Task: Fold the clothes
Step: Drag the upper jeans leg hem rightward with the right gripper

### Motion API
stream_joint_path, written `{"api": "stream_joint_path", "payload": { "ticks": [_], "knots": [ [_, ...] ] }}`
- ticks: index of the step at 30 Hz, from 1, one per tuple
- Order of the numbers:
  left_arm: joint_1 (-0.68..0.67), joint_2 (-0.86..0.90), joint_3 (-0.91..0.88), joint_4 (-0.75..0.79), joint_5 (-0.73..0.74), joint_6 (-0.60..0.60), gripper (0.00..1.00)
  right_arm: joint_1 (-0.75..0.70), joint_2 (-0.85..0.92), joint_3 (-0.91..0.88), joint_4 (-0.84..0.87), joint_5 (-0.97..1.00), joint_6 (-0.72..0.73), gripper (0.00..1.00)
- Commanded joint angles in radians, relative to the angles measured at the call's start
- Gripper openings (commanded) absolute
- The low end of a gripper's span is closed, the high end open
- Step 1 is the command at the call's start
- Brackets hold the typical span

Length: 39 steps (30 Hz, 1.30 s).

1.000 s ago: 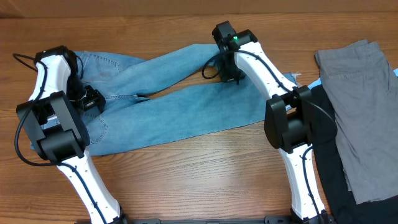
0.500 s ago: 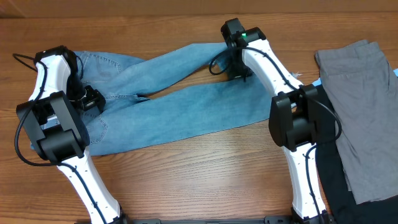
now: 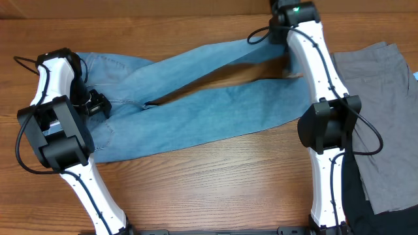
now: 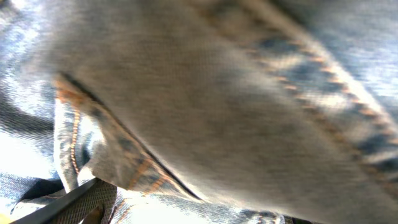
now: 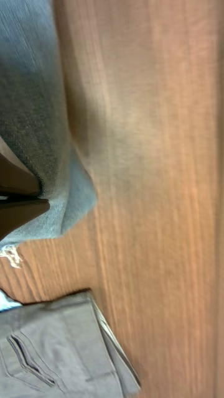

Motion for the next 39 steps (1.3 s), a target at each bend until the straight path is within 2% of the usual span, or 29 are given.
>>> {"api": "stream_joint_path", "payload": {
  "ticks": [1, 3, 4, 5, 6, 11, 16, 18, 20, 22, 24, 25, 28, 32, 39],
  "knots": [
    [0.005, 0.009, -0.017, 0.003, -0.018, 0.005, 0.86, -0.036, -0.022, 0.045, 0.012, 0.067, 0.006, 0.42],
    [0.004, 0.009, -0.017, 0.003, -0.018, 0.004, 0.86, -0.051, -0.022, 0.045, 0.014, 0.067, 0.006, 0.51],
    [0.004, 0.009, -0.017, 0.001, -0.018, 0.004, 0.87, -0.059, -0.022, 0.044, 0.011, 0.067, 0.011, 0.63],
    [0.004, 0.009, -0.017, 0.000, -0.018, 0.004, 0.87, -0.070, -0.022, 0.044, 0.005, 0.067, 0.027, 0.90],
    [0.004, 0.009, -0.017, -0.001, -0.018, 0.004, 0.86, -0.078, -0.022, 0.045, -0.002, 0.067, 0.039, 1.00],
    [0.003, 0.009, -0.017, -0.004, -0.018, 0.005, 0.87, -0.102, -0.022, 0.045, -0.063, 0.022, 0.097, 1.00],
    [0.002, 0.009, -0.017, -0.004, -0.018, 0.005, 0.87, -0.102, -0.022, 0.044, -0.123, -0.201, 0.089, 1.00],
    [0.002, 0.009, -0.017, -0.005, -0.018, 0.005, 0.86, -0.102, -0.022, 0.042, -0.106, -0.279, 0.081, 1.00],
    [0.002, 0.009, -0.017, -0.007, -0.018, 0.005, 0.86, -0.102, -0.022, 0.032, -0.064, -0.321, 0.081, 0.91],
    [0.002, 0.009, -0.017, -0.011, -0.018, 0.005, 0.86, -0.105, -0.021, 0.014, -0.011, -0.323, 0.082, 0.88],
    [0.001, 0.009, -0.017, -0.016, -0.018, 0.005, 0.87, -0.115, -0.021, -0.011, 0.037, -0.315, 0.082, 0.91],
    [0.000, 0.009, -0.017, -0.019, -0.018, 0.005, 0.87, -0.123, -0.021, -0.022, 0.055, -0.307, 0.095, 0.96],
    [0.000, 0.009, -0.017, -0.029, -0.018, 0.005, 0.86, -0.177, -0.021, -0.057, 0.097, -0.333, 0.202, 0.97],
    [-0.001, 0.009, -0.017, -0.025, -0.015, 0.004, 0.86, -0.282, -0.020, -0.073, 0.138, -0.686, 0.247, 0.97],
    [-0.002, 0.009, -0.017, -0.019, 0.028, 0.004, 0.86, -0.352, 0.010, -0.077, 0.126, -0.879, 0.325, 0.95]
  ]
}}
